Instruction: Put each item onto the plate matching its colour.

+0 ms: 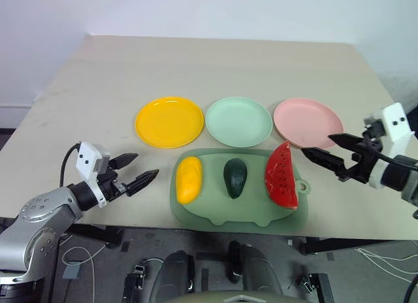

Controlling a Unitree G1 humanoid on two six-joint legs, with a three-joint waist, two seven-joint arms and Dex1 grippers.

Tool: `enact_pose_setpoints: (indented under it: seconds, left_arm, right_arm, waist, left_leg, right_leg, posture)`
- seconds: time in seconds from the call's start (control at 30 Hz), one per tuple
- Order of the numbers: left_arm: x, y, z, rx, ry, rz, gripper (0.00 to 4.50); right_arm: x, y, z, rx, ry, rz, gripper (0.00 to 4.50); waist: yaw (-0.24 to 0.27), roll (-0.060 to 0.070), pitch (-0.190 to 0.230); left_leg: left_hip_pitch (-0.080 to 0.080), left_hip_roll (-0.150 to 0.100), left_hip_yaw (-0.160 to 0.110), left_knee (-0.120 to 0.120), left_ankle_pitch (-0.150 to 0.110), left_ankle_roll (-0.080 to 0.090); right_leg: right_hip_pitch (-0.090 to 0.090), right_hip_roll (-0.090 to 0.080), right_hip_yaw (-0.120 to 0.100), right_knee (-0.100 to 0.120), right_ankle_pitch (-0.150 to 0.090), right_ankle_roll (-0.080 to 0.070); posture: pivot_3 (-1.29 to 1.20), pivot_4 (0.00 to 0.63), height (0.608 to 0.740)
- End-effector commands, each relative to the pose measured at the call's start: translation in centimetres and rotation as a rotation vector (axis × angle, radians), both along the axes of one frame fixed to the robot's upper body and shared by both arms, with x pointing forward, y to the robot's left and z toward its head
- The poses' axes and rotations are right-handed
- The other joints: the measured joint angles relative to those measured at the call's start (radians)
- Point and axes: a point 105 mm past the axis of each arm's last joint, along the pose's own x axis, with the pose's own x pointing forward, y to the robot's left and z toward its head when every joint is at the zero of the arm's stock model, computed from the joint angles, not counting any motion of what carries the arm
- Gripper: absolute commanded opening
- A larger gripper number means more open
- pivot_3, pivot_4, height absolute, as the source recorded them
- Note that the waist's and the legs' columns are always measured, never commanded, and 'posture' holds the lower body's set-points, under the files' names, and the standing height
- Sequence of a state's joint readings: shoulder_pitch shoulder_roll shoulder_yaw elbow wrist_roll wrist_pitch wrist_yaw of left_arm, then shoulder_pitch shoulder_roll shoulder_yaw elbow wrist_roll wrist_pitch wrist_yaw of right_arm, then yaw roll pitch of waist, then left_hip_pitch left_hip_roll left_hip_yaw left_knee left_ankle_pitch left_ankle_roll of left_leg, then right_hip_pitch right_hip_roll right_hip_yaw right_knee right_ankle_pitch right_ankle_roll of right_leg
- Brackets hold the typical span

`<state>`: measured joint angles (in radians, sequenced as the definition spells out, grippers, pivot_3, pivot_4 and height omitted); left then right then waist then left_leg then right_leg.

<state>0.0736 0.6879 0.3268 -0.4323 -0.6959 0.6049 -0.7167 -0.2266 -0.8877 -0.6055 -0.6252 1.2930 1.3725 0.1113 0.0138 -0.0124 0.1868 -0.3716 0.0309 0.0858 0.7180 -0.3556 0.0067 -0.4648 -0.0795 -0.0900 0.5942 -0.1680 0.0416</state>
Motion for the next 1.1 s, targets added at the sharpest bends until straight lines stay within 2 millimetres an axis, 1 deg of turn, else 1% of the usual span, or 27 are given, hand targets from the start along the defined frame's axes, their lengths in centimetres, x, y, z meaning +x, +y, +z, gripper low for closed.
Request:
enact_pose_setpoints:
  seconds: [0.03,0.1,0.27,0.43,0.53,0.67,0.77,0.87,0.93,1.0,1.03,1.1]
  left_arm:
    - [-0.1,0.1,0.7,0.015,-0.027,-0.004,4.48]
    - [-0.2,0.1,0.7,0.015,-0.027,-0.001,4.48]
    - [-0.3,0.0,0.8,0.012,-0.031,0.005,4.48]
    - [-0.4,-0.2,1.0,0.006,-0.045,0.020,4.48]
    - [-0.4,-0.4,1.0,0.005,-0.051,0.025,4.48]
    - [-0.5,-0.4,1.2,0.007,-0.061,0.037,4.48]
    - [-0.6,-0.3,1.3,0.010,-0.067,0.048,4.48]
    - [-0.7,-0.1,1.5,0.015,-0.074,0.063,4.50]
    - [-0.8,0.1,1.6,0.017,-0.078,0.071,4.50]
    - [-0.8,0.2,1.6,0.018,-0.080,0.077,4.50]
    - [-0.8,0.2,1.6,0.019,-0.081,0.079,4.50]
    - [-0.9,0.3,1.7,0.021,-0.083,0.085,4.50]
  right_arm:
    - [-0.4,1.6,-0.1,-0.058,0.023,0.039,4.50]
    - [-0.5,1.9,-1.1,-0.110,0.084,0.046,4.50]
    - [-0.3,3.3,-2.4,-0.126,0.149,0.061,4.50]
    - [0.8,3.6,-4.6,-0.148,0.228,0.021,4.50]
    - [1.1,4.0,-5.6,-0.153,0.263,0.015,4.50]
    - [1.7,3.6,-7.0,-0.256,0.287,-0.010,4.50]
    - [2.1,3.3,-7.3,-0.286,0.278,-0.019,4.50]
    - [2.6,3.6,-6.4,-0.281,0.244,0.006,3.89]
    - [2.9,3.6,-5.6,-0.296,0.211,0.025,3.21]
    - [3.4,3.8,-4.2,-0.287,0.167,0.058,2.52]
    - [3.7,3.8,-3.2,-0.286,0.135,0.070,2.36]
    - [4.8,3.3,-1.3,-0.287,0.077,0.058,2.32]
  waist:
    - [-0.001,0.000,0.000]
    - [-0.001,0.000,0.000]
    - [-0.001,0.000,0.000]
    - [-0.001,0.000,0.000]
    - [-0.001,0.000,0.000]
    - [-0.001,0.000,0.000]
    - [-0.001,0.000,0.000]
    - [-0.001,0.000,0.000]
    - [-0.001,0.000,0.000]
    - [-0.001,0.000,0.000]
    - [-0.001,0.000,0.000]
    - [-0.002,0.000,0.000]
  left_leg:
    - [0.000,0.000,0.000,0.000,0.000,0.000]
    - [0.000,0.000,0.000,0.000,0.000,0.000]
    - [0.000,0.000,0.000,0.000,0.000,0.000]
    - [0.000,0.000,0.000,0.000,0.000,0.000]
    - [0.000,0.000,0.000,0.000,0.000,0.000]
    - [-0.001,0.000,0.000,0.000,0.000,0.000]
    - [-0.001,0.000,0.000,0.000,0.000,0.000]
    - [-0.001,0.000,0.000,0.000,0.000,0.000]
    - [-0.001,0.000,0.000,0.000,0.000,0.000]
    - [-0.001,0.001,0.000,0.000,0.000,0.000]
    - [-0.001,0.001,0.000,0.000,0.000,0.000]
    - [-0.001,0.001,0.000,0.000,0.000,0.000]
  right_leg:
    - [0.000,0.000,0.000,0.000,0.000,0.000]
    - [0.000,0.000,0.000,0.000,0.000,0.000]
    - [0.000,0.000,0.000,0.000,0.000,0.000]
    - [0.000,0.000,0.000,0.000,0.000,0.000]
    - [0.000,0.000,0.000,0.000,0.000,0.000]
    - [-0.001,0.000,0.000,0.000,0.000,0.000]
    - [-0.001,0.000,0.000,0.000,0.000,0.000]
    - [-0.001,0.000,0.000,0.000,0.000,0.000]
    - [-0.002,0.000,0.000,0.000,0.000,0.000]
    - [-0.002,0.000,0.000,0.000,0.000,0.000]
    - [-0.002,0.000,0.000,0.000,0.000,0.000]
    - [-0.002,0.000,0.000,0.000,0.000,0.000]
  posture:
    - [0.00,0.150,0.740]
    - [0.00,0.150,0.740]
    - [0.00,0.150,0.740]
    - [0.00,0.150,0.740]
    - [0.00,0.150,0.740]
    - [0.00,0.150,0.740]
    - [0.00,0.150,0.740]
    - [0.00,0.150,0.740]
    - [0.00,0.150,0.740]
    - [0.00,0.150,0.740]
    - [0.00,0.150,0.740]
    - [0.00,0.150,0.740]
